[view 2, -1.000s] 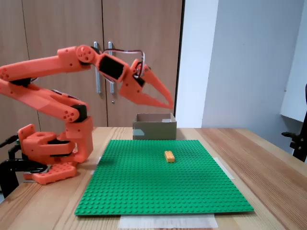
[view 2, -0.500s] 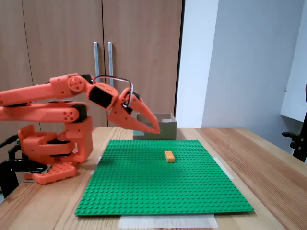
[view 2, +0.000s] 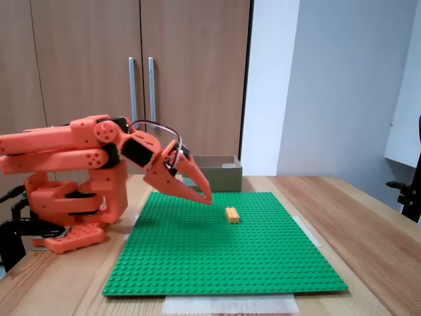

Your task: Pick the red lego block and put it in the box.

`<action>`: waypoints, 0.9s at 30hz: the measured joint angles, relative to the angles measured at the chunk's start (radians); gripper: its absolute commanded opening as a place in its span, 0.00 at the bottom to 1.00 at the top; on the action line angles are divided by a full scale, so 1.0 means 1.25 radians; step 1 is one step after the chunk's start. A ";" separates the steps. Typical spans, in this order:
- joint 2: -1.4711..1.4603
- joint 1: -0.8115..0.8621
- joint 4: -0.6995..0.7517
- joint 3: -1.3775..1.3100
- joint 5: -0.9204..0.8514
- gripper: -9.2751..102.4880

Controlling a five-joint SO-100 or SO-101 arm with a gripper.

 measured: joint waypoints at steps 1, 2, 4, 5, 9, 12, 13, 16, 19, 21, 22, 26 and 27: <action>0.000 0.000 0.000 0.001 0.000 0.07; -0.001 0.000 0.000 0.004 0.000 0.07; -0.001 0.000 0.000 0.009 0.000 0.07; -0.001 0.000 0.000 0.012 0.000 0.07; -0.001 0.010 -0.002 0.027 0.000 0.07; -0.001 0.011 -0.004 0.039 -0.005 0.07; -0.001 0.011 -0.002 0.040 -0.006 0.07; -0.001 0.016 -0.002 0.044 -0.007 0.07; -0.001 0.017 0.000 0.044 -0.015 0.07; -0.001 0.017 0.000 0.044 -0.020 0.07; -0.001 0.017 0.000 0.044 -0.022 0.07; -0.001 0.017 0.004 0.044 -0.022 0.07; -0.001 0.017 0.005 0.044 -0.023 0.07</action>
